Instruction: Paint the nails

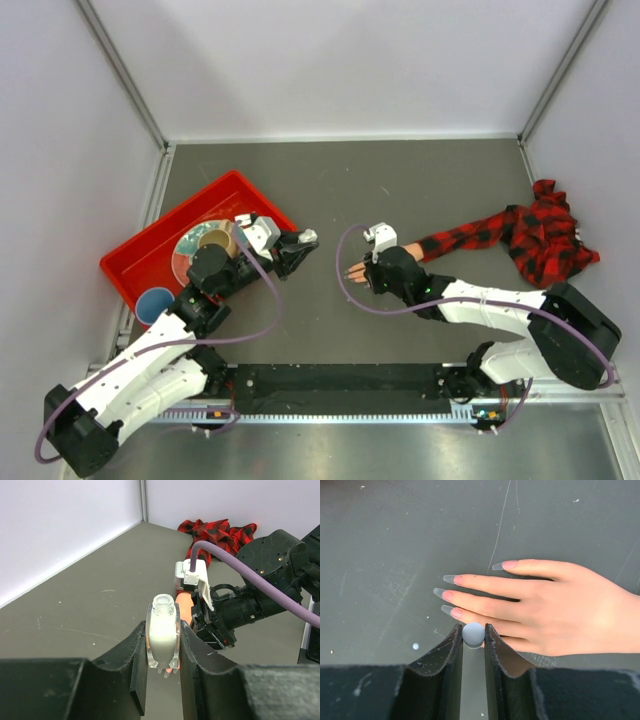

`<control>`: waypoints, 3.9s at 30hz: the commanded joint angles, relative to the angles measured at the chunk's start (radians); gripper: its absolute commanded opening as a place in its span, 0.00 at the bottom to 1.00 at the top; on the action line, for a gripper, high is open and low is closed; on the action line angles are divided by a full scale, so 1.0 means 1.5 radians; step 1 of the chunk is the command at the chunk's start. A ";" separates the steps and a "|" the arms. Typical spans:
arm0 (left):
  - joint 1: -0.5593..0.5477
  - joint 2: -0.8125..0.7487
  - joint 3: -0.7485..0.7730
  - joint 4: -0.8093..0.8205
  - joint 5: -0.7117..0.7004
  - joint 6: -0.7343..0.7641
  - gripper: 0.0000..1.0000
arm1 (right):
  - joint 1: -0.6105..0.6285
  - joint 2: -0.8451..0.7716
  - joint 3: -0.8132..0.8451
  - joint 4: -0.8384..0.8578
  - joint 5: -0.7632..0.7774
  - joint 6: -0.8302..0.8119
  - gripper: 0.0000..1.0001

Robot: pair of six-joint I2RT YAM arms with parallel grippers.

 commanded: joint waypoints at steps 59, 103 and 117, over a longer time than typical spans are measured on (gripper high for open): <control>-0.002 0.003 -0.003 0.041 0.012 -0.001 0.00 | -0.006 0.021 0.019 0.022 -0.025 -0.009 0.00; -0.001 0.005 -0.002 0.033 0.013 -0.003 0.00 | -0.007 0.007 0.035 -0.010 0.008 -0.019 0.00; -0.001 0.006 -0.002 0.035 0.014 -0.003 0.00 | -0.006 0.032 0.042 0.007 0.003 -0.020 0.00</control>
